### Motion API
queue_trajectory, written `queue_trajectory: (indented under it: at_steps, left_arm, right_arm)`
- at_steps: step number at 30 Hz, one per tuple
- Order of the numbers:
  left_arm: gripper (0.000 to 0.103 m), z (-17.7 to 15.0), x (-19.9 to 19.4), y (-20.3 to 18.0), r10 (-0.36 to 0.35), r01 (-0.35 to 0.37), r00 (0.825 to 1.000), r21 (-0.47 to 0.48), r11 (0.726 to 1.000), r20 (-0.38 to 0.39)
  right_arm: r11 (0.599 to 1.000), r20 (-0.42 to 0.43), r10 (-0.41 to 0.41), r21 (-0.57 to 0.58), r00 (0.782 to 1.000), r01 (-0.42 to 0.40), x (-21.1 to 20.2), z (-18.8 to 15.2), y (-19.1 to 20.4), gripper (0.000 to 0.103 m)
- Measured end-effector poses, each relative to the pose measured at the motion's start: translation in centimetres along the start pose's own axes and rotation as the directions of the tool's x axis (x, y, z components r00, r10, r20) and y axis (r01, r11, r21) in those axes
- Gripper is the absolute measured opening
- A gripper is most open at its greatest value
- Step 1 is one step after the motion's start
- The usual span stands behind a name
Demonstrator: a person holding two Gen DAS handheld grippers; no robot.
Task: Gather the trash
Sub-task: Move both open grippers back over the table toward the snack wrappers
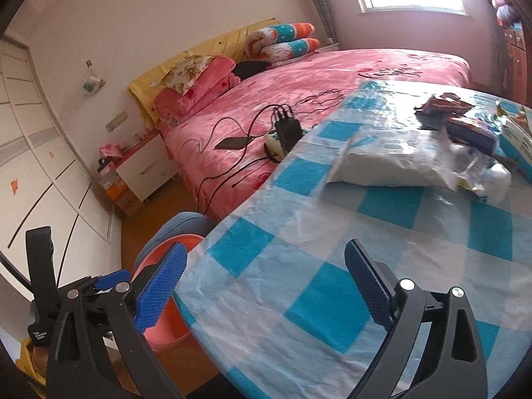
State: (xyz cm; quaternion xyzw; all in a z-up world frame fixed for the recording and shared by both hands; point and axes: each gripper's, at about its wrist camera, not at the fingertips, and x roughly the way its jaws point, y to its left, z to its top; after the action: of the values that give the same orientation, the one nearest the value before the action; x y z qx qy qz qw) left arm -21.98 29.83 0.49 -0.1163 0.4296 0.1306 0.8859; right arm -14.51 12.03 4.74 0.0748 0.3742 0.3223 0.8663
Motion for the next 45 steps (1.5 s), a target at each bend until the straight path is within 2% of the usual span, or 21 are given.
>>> queue_trajectory:
  at_steps: [9,18,32,37,41,45]
  left_arm:
    - [0.076,0.7,-0.7,-3.8,-0.01,0.01,1.0,0.066,0.998,0.001]
    - [0.076,1.9,-0.9,-9.0,-0.041,0.039,0.999,0.155,0.987,0.008]
    - [0.076,4.7,0.3,-18.3,-0.12,0.109,0.993,0.306,0.946,0.018]
    - [0.076,7.4,0.8,-22.2,-0.215,0.201,0.977,0.309,0.929,0.012]
    - [0.076,10.1,1.9,-25.6,-0.292,0.28,0.956,0.306,0.91,-0.009]
    - [0.076,13.1,3.9,-28.4,-0.347,0.35,0.936,0.264,0.899,-0.058]
  right_arm:
    - [0.998,0.033,-0.005,0.063,0.999,0.003,-2.3,-0.2,-3.2,0.095]
    - [0.989,0.069,-0.071,0.137,0.995,0.061,-5.0,0.2,-7.5,0.095]
    - [0.96,0.093,-0.186,0.23,0.978,0.16,-8.6,0.5,-14.4,0.095]
    - [0.937,0.094,-0.23,0.29,0.969,0.194,-10.0,0.9,-17.8,0.095]
    - [0.918,0.087,-0.264,0.328,0.961,0.222,-10.8,1.7,-20.6,0.095]
    - [0.918,0.059,-0.292,0.298,0.955,0.262,-10.8,3.4,-22.7,0.095]
